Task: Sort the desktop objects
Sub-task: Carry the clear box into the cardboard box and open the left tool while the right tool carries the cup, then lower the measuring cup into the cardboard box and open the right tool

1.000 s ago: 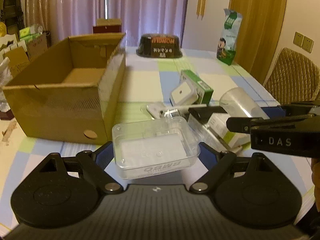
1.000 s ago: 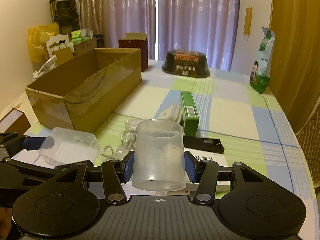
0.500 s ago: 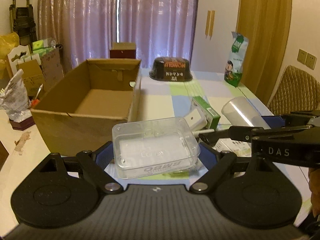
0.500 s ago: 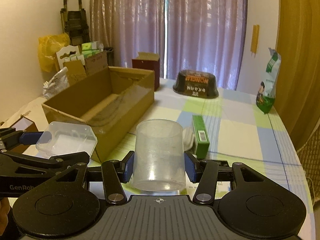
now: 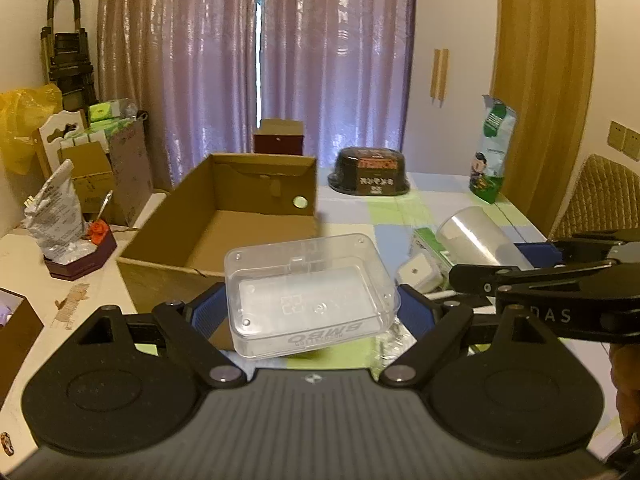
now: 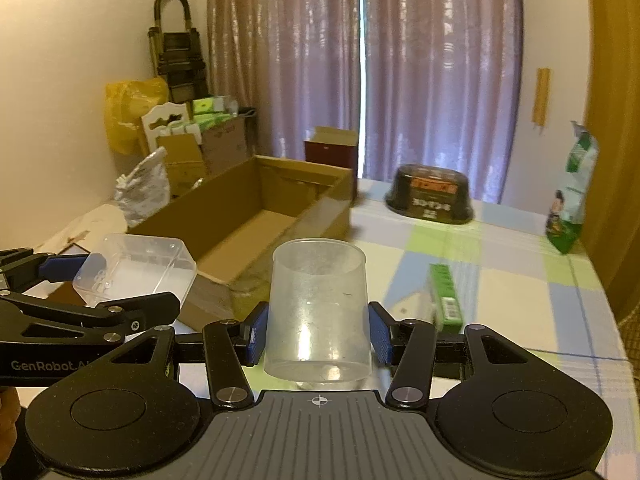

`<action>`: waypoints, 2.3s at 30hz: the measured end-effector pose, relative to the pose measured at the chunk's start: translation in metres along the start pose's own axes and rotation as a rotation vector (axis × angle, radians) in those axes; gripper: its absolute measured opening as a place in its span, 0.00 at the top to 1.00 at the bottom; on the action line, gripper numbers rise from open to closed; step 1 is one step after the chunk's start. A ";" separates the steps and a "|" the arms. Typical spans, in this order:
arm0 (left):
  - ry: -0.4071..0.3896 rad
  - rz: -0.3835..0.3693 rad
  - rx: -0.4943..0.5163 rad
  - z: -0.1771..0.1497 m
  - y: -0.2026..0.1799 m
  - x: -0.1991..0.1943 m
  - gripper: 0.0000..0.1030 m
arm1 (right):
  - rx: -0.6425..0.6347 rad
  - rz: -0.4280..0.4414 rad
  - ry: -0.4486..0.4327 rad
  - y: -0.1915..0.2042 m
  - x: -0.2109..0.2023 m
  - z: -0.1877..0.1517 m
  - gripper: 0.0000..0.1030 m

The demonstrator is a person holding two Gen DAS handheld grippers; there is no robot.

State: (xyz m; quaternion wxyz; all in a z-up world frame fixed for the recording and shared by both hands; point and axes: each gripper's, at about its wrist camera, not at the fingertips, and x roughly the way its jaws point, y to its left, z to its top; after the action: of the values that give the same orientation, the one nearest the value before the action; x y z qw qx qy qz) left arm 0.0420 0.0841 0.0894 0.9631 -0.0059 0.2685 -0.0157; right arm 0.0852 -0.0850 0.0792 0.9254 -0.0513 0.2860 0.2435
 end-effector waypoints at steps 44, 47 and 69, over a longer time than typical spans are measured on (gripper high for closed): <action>0.034 0.037 0.082 0.037 0.138 0.132 0.07 | -0.034 0.109 0.090 0.056 0.197 0.073 0.50; 0.036 0.046 0.085 0.037 0.139 0.133 0.07 | -0.035 0.116 0.091 0.058 0.197 0.074 0.50; 0.048 0.059 0.089 0.034 0.139 0.129 0.07 | -0.032 0.134 0.039 0.058 0.194 0.075 0.16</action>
State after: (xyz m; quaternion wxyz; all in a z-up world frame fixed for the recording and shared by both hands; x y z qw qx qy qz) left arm 0.1742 0.2187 0.0490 0.9558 0.0454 0.2904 0.0004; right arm 0.2344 0.0651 0.0371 0.9003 -0.0516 0.3030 0.3082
